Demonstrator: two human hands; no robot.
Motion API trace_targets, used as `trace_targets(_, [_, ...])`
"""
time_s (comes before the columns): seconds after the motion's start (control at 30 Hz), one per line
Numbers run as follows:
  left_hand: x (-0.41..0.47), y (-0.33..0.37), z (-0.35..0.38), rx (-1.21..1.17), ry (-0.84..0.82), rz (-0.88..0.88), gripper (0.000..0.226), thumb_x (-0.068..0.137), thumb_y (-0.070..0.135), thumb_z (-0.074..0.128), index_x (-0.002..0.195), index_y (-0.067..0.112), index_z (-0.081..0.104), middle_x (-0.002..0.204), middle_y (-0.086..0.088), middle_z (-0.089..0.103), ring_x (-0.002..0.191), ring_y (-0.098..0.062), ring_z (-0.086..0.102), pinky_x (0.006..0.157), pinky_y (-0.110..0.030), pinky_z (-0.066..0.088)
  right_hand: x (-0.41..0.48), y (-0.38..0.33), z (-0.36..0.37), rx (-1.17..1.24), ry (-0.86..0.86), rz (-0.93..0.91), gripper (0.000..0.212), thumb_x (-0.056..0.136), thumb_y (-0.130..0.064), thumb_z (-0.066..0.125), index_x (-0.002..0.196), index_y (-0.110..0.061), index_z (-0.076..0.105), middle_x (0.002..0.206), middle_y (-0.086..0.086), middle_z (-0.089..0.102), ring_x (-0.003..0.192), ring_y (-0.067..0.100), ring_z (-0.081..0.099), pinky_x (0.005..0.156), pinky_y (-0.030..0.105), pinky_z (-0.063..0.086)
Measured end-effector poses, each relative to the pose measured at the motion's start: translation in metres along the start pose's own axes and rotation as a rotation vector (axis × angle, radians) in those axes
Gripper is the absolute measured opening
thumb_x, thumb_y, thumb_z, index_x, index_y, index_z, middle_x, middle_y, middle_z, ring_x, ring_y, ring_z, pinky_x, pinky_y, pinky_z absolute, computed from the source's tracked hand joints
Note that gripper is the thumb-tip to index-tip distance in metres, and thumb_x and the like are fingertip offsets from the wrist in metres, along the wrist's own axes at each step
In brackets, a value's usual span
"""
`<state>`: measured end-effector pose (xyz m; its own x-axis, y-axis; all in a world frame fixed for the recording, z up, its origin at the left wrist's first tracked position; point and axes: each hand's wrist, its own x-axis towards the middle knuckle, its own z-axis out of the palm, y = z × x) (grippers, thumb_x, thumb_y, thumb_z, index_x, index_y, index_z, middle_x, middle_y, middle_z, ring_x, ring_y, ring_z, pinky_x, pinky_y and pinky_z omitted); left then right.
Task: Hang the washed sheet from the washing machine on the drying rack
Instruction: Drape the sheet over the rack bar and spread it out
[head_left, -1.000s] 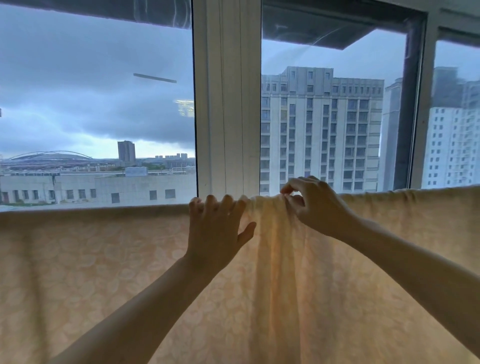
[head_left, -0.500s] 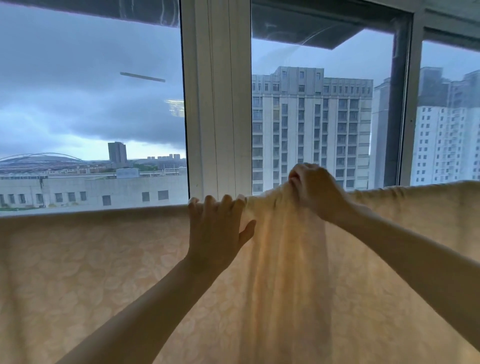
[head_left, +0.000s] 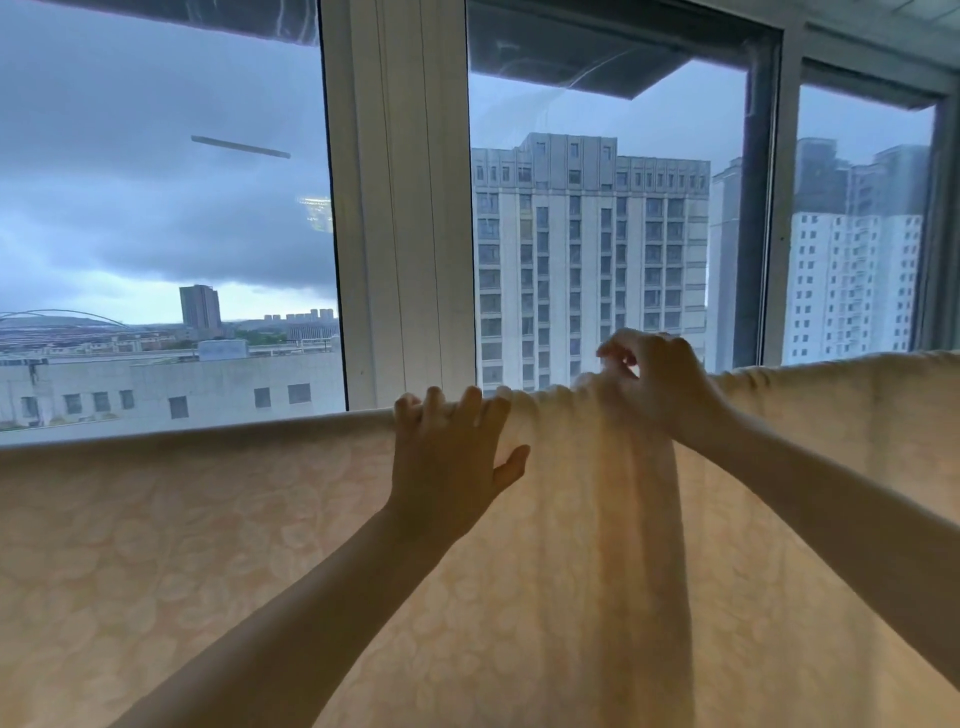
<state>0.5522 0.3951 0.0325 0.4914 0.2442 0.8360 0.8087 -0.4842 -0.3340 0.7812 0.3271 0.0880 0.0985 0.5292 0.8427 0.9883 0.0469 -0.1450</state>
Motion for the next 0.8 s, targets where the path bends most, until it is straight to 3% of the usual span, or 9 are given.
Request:
trace_targets(0.07, [0.002,0.002,0.001,-0.018,0.000,-0.009,0.060,0.085,0.066,0.034,0.123,0.023,0.052,0.101,-0.001,0.064,0.087,-0.030,0.060,0.079,-0.044,0.042,-0.006,-0.012,-0.001,0.039,-0.039,-0.093,0.013,0.090,-0.019,0.063,0.102,-0.020,0.068,0.095,-0.009,0.068,0.094,0.009,0.057,0.078,0.016,0.043])
trace_targets(0.17, [0.003,0.004,0.002,-0.022,0.002,-0.020,0.059,0.085,0.065,0.034,0.122,0.023,0.052,0.099,-0.001,0.064,0.086,-0.030,0.060,0.078,-0.044,0.042,-0.013,-0.021,0.001,0.005,-0.119,-0.171,0.010,0.091,-0.018,0.060,0.095,-0.019,0.069,0.092,-0.008,0.068,0.091,0.006,0.053,0.076,0.014,0.037])
trace_targets(0.4, [0.010,0.013,0.001,-0.068,-0.034,-0.022,0.060,0.086,0.064,0.031,0.124,0.022,0.051,0.105,0.001,0.064,0.092,-0.027,0.061,0.083,-0.045,0.044,0.005,-0.009,0.005,-0.006,-0.152,-0.060,0.011,0.095,-0.015,0.054,0.096,-0.014,0.064,0.093,0.000,0.066,0.091,0.010,0.052,0.082,0.023,0.041])
trace_targets(0.57, [0.019,0.032,0.007,-0.062,0.006,0.036,0.060,0.085,0.063,0.040,0.126,0.022,0.053,0.105,-0.001,0.065,0.091,-0.026,0.062,0.078,-0.045,0.045,0.005,-0.006,0.004,0.153,-0.190,0.016,0.007,0.094,-0.016,0.057,0.095,-0.014,0.064,0.090,-0.002,0.067,0.080,0.003,0.059,0.070,0.008,0.041])
trace_targets(0.67, [0.026,0.047,0.008,-0.058,0.010,0.043,0.060,0.086,0.064,0.041,0.126,0.022,0.054,0.104,0.000,0.066,0.091,-0.026,0.063,0.079,-0.044,0.045,0.002,0.003,-0.003,0.219,-0.229,0.043,0.013,0.095,-0.019,0.056,0.097,-0.013,0.067,0.091,-0.003,0.069,0.084,0.002,0.062,0.074,0.011,0.045])
trace_targets(0.8, [0.036,0.065,0.009,-0.052,-0.015,0.014,0.060,0.085,0.066,0.042,0.124,0.022,0.055,0.103,0.000,0.067,0.091,-0.027,0.064,0.079,-0.044,0.045,-0.004,0.018,-0.016,0.212,-0.209,-0.009,0.015,0.095,-0.014,0.055,0.101,-0.015,0.069,0.097,-0.008,0.069,0.086,-0.004,0.060,0.073,0.000,0.040])
